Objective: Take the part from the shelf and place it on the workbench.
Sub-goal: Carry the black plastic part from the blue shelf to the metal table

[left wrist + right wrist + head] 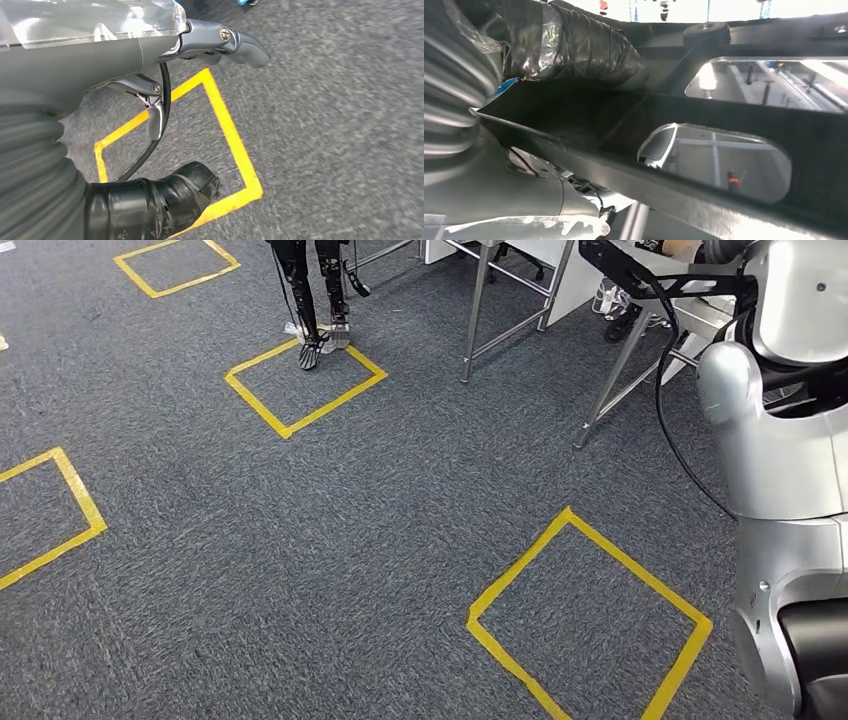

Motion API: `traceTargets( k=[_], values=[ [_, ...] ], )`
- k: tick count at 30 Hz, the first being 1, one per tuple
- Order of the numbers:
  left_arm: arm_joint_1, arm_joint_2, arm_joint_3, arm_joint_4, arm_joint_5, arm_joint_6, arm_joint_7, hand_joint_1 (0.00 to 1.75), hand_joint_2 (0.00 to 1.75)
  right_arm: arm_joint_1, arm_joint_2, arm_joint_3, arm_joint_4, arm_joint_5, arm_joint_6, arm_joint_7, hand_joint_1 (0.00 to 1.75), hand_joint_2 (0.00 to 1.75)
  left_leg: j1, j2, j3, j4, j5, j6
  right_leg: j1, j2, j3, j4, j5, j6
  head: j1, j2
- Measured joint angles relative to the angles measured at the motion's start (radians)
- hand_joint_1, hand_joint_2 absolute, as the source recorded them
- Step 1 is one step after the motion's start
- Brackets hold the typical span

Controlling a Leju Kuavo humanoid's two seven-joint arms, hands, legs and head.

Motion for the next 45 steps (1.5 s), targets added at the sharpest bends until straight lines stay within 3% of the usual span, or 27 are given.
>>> traceTargets(
  k=[2, 4, 6, 8, 9, 10, 11, 13, 15, 17, 19, 21, 23, 25, 26, 28, 30, 32, 34, 35, 37, 38, 40, 41, 42, 43, 45],
  values=[
    [-0.001, -0.001, 0.0, 0.0, 0.0, 0.0, 0.002, 0.0, 1.75, -0.004, 0.0, 0.0, -0.002, 0.0, 0.0, -0.003, 1.75, 1.75, -0.002, 0.021, 0.007, -0.003, -0.006, -0.009, 0.013, -0.008, 0.014, -0.029, -0.003, -0.012, 0.0, 0.0],
    [-0.004, -0.002, 0.0, 0.0, -0.001, 0.001, 0.005, 0.0, 1.75, -0.007, -0.001, 0.0, -0.004, 0.0, 0.001, -0.004, 1.75, 1.75, -0.002, 0.035, 0.018, -0.002, -0.015, -0.019, 0.011, 0.016, 0.026, -0.041, 0.0, -0.02, 0.0, 0.0],
    [-0.006, -0.003, 0.001, 0.0, -0.001, 0.001, 0.007, 0.0, 1.75, -0.014, -0.001, 0.0, -0.007, 0.001, 0.001, -0.004, 1.75, 1.75, 0.0, -0.003, 0.004, 0.043, -0.047, -0.025, 0.002, 0.036, 0.044, -0.057, 0.004, -0.03, -0.001, 0.0],
    [-0.004, -0.002, 0.001, 0.0, 0.0, 0.001, 0.01, 0.0, 1.75, -0.016, 0.002, 0.001, -0.007, 0.002, 0.002, -0.004, 1.75, 1.75, 0.003, -0.057, -0.057, 0.162, -0.102, -0.028, -0.003, 0.057, 0.05, -0.061, 0.003, -0.038, -0.002, 0.0],
    [-0.002, -0.001, 0.002, 0.0, 0.0, 0.001, 0.012, 0.0, 1.75, -0.013, 0.004, 0.002, -0.006, 0.002, 0.002, -0.004, 1.75, 1.75, 0.004, -0.068, -0.094, 0.225, -0.123, -0.031, -0.004, 0.071, 0.05, -0.06, 0.002, -0.04, -0.002, 0.0],
    [0.0, 0.0, 0.002, 0.0, 0.0, 0.001, 0.014, 0.0, 1.75, -0.01, 0.006, 0.003, -0.005, 0.002, 0.003, -0.004, 1.75, 1.75, 0.005, -0.072, -0.121, 0.264, -0.128, -0.033, -0.004, 0.087, 0.05, -0.058, 0.001, -0.04, -0.002, 0.0],
    [0.001, 0.0, 0.004, 0.0, 0.0, 0.001, 0.014, 0.0, 1.75, -0.008, 0.007, 0.004, -0.004, 0.002, 0.003, -0.004, 1.75, 1.75, 0.006, -0.074, -0.132, 0.269, -0.112, -0.035, -0.005, 0.103, 0.05, -0.055, -0.001, -0.038, -0.002, 0.0],
    [0.001, 0.001, 0.006, 0.0, 0.0, 0.0, 0.015, 0.0, 1.75, -0.007, 0.007, 0.005, -0.002, 0.002, 0.003, -0.004, 1.75, 1.75, 0.01, -0.089, -0.102, 0.17, -0.033, -0.039, -0.009, 0.131, 0.049, -0.04, -0.01, -0.031, -0.002, 0.0],
    [0.001, 0.001, 0.009, 0.0, 0.0, 0.0, 0.015, 0.0, 1.75, -0.007, 0.007, 0.006, -0.002, 0.002, 0.003, -0.004, 1.75, 1.75, 0.016, -0.129, -0.057, 0.061, 0.015, -0.04, -0.012, 0.155, 0.04, -0.018, -0.022, -0.019, -0.002, 0.0],
    [0.001, 0.001, 0.01, 0.0, 0.0, -0.001, 0.015, 0.0, 1.75, -0.005, 0.007, 0.008, 0.0, 0.002, 0.003, -0.004, 1.75, 1.75, 0.014, -0.145, -0.042, 0.031, 0.012, -0.032, -0.015, 0.178, 0.027, -0.008, -0.024, -0.008, -0.001, 0.0],
    [-0.003, 0.001, 0.011, 0.0, 0.0, -0.001, 0.016, 0.0, 1.75, -0.004, 0.005, 0.009, 0.001, 0.002, 0.003, -0.004, 1.75, 1.75, 0.012, -0.124, -0.037, 0.023, 0.014, -0.02, -0.019, 0.192, 0.02, -0.008, -0.023, 0.002, -0.002, 0.0],
    [-0.005, 0.001, 0.013, 0.0, 0.0, -0.001, 0.016, 0.0, 1.75, -0.007, 0.002, 0.009, 0.002, 0.002, 0.003, -0.004, 1.75, 1.75, 0.013, -0.101, -0.029, 0.012, 0.018, -0.005, -0.018, 0.152, 0.002, 0.026, -0.044, 0.011, 0.0, 0.0],
    [-0.004, 0.001, 0.015, 0.0, 0.0, -0.002, 0.016, 0.0, 1.75, -0.009, 0.001, 0.009, 0.004, 0.002, 0.004, -0.004, 1.75, 1.75, 0.012, -0.081, -0.025, 0.005, 0.018, 0.004, -0.018, 0.09, -0.052, 0.132, -0.093, 0.019, 0.002, 0.0],
    [-0.002, 0.001, 0.016, 0.0, 0.0, -0.002, 0.016, 0.0, 1.75, -0.005, 0.001, 0.01, 0.007, 0.002, 0.006, -0.004, 1.75, 1.75, 0.011, -0.059, -0.024, 0.005, 0.015, 0.007, -0.025, 0.067, -0.114, 0.238, -0.122, 0.026, 0.002, 0.0],
    [-0.002, 0.001, 0.016, 0.0, 0.0, -0.002, 0.017, 0.0, 1.75, -0.004, 0.001, 0.01, 0.009, 0.002, 0.007, -0.004, 1.75, 1.75, 0.011, -0.047, -0.022, 0.005, 0.013, 0.007, -0.028, 0.063, -0.125, 0.249, -0.113, 0.027, 0.002, 0.0],
    [-0.003, 0.001, 0.017, 0.0, 0.0, -0.002, 0.017, 0.0, 1.75, -0.004, 0.001, 0.01, 0.011, 0.002, 0.007, -0.004, 1.75, 1.75, 0.01, -0.025, -0.013, 0.005, 0.005, 0.005, -0.029, 0.049, -0.088, 0.16, -0.047, 0.024, 0.002, 0.0],
    [-0.003, 0.0, 0.017, 0.0, -0.001, -0.002, 0.017, 0.0, 1.75, -0.007, 0.002, 0.011, 0.011, 0.002, 0.007, -0.004, 1.75, 1.75, 0.008, -0.005, -0.002, 0.004, -0.003, -0.002, -0.015, 0.001, -0.023, 0.031, 0.003, 0.013, 0.002, 0.0],
    [-0.003, 0.0, 0.017, 0.0, -0.001, -0.002, 0.019, 0.0, 1.75, -0.01, 0.003, 0.012, 0.012, 0.002, 0.006, -0.004, 1.75, 1.75, 0.005, 0.017, 0.006, 0.002, -0.011, -0.013, 0.001, -0.024, 0.004, -0.022, 0.006, 0.001, 0.002, 0.0],
    [-0.005, -0.001, 0.017, 0.0, -0.001, -0.001, 0.021, 0.0, 1.75, -0.012, 0.003, 0.013, 0.013, 0.002, 0.006, -0.001, 1.75, 1.75, 0.005, 0.039, 0.014, -0.001, -0.019, -0.024, 0.001, 0.0, 0.01, -0.031, 0.006, -0.009, 0.001, 0.0],
    [-0.006, -0.002, 0.018, 0.0, -0.002, -0.001, 0.022, 0.0, 1.75, -0.013, 0.004, 0.013, 0.013, 0.002, 0.005, 0.0, 1.75, 1.75, 0.006, 0.031, 0.016, 0.005, -0.027, -0.028, -0.002, 0.012, 0.016, -0.038, 0.008, -0.014, 0.001, 0.0],
    [-0.008, -0.002, 0.018, 0.0, -0.002, -0.001, 0.023, 0.0, 1.75, -0.017, 0.008, 0.013, 0.015, 0.002, 0.005, 0.004, 1.75, 1.75, 0.008, -0.017, -0.007, 0.067, -0.065, -0.032, -0.01, 0.034, 0.029, -0.052, 0.012, -0.025, 0.0, 0.0],
    [-0.006, -0.001, 0.018, 0.0, -0.002, -0.001, 0.023, 0.0, 1.75, -0.018, 0.012, 0.014, 0.017, 0.002, 0.005, 0.004, 1.75, 1.75, 0.008, -0.046, -0.035, 0.127, -0.093, -0.033, -0.01, 0.047, 0.032, -0.053, 0.011, -0.029, 0.0, 0.0],
    [-0.002, 0.001, 0.018, 0.0, -0.002, 0.0, 0.024, 0.0, 1.75, -0.016, 0.02, 0.015, 0.021, 0.002, 0.005, 0.006, 1.75, 1.75, 0.009, -0.069, -0.103, 0.244, -0.132, -0.035, -0.01, 0.077, 0.033, -0.051, 0.009, -0.034, -0.001, 0.0],
    [-0.001, 0.001, 0.018, 0.0, -0.003, 0.0, 0.024, 0.0, 1.75, -0.014, 0.022, 0.016, 0.023, 0.002, 0.005, 0.006, 1.75, 1.75, 0.008, -0.073, -0.124, 0.268, -0.128, -0.036, -0.01, 0.093, 0.033, -0.049, 0.008, -0.033, -0.001, 0.0],
    [0.0, 0.001, 0.018, 0.0, -0.003, 0.0, 0.024, 0.0, 1.75, -0.013, 0.023, 0.017, 0.024, 0.002, 0.005, 0.007, 1.75, 1.75, 0.009, -0.075, -0.126, 0.254, -0.103, -0.036, -0.01, 0.109, 0.033, -0.045, 0.006, -0.032, -0.001, 0.0],
    [0.0, 0.002, 0.018, 0.0, -0.003, 0.0, 0.024, 0.0, 1.75, -0.013, 0.023, 0.018, 0.024, 0.002, 0.005, 0.007, 1.75, 1.75, 0.009, -0.08, -0.11, 0.204, -0.063, -0.035, -0.011, 0.123, 0.033, -0.039, 0.002, -0.029, -0.001, 0.0],
    [0.0, 0.002, 0.018, 0.0, -0.003, 0.0, 0.024, 0.0, 1.75, -0.013, 0.024, 0.018, 0.025, 0.002, 0.005, 0.008, 1.75, 1.75, 0.012, -0.119, -0.062, 0.082, -0.002, -0.032, -0.014, 0.15, 0.029, -0.023, -0.008, -0.02, 0.0, 0.0]
  ],
)
